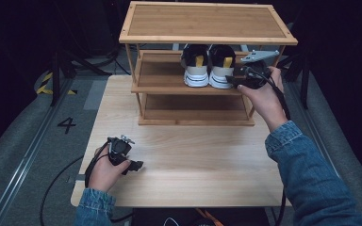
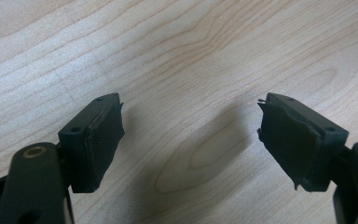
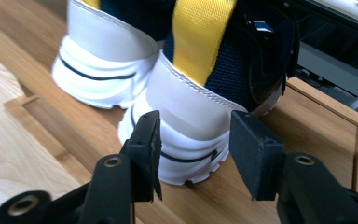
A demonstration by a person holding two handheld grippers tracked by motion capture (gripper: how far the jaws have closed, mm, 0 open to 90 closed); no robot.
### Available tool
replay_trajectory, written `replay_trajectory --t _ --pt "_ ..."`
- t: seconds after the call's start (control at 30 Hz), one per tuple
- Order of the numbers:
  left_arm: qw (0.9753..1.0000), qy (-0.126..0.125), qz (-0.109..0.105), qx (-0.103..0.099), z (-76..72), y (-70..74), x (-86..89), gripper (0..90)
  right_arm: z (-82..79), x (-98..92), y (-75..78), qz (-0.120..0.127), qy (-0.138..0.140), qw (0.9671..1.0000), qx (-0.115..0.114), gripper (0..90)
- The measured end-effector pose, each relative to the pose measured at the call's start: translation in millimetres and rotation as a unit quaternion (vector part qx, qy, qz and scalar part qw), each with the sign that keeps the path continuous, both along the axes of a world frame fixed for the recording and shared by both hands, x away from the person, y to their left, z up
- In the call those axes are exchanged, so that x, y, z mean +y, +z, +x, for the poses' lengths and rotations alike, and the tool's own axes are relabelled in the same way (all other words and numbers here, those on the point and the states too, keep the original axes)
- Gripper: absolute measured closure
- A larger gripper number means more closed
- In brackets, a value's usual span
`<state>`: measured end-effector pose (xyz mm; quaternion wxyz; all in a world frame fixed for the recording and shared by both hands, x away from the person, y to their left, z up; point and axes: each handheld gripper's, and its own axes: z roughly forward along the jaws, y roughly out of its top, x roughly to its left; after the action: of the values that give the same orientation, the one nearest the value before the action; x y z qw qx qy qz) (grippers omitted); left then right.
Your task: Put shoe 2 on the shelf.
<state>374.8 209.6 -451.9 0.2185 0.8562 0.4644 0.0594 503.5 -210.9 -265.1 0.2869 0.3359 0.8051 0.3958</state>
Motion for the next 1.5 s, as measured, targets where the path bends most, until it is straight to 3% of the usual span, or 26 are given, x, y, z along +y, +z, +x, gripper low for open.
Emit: replay_trajectory --t 0.37,0.77,1.13,1.37,1.43,1.5 --pt "1.0 -0.003 -0.004 -0.001 2.4 1.5 -3.5 21.9 -29.6 -20.4 12.2 0.018 0.023 0.9996 0.006 50.9" --pt "0.9999 -0.007 -0.013 -0.007 9.3 7.1 -1.7 21.8 -58.0 -64.5 -2.4 0.027 0.023 0.9991 0.023 47.3" --pt "0.9993 0.006 -0.027 -0.024 15.0 16.4 19.3 21.5 -78.9 -107.1 -39.6 0.043 0.023 0.9968 0.063 45.8" --pt "0.9993 0.008 -0.027 -0.025 18.4 14.6 22.3 21.1 -88.5 -129.6 -74.8 0.038 0.018 0.9954 0.086 45.7" --pt "0.9995 0.005 -0.013 -0.027 19.5 13.4 22.5 23.2 -89.7 -135.1 -85.2 0.03 0.012 0.9957 0.087 45.7" --pt "0.9994 0.012 -0.021 -0.026 19.8 12.9 22.9 23.1 -90.7 -139.7 -95.9 0.016 0.001 0.9966 0.08 45.5"
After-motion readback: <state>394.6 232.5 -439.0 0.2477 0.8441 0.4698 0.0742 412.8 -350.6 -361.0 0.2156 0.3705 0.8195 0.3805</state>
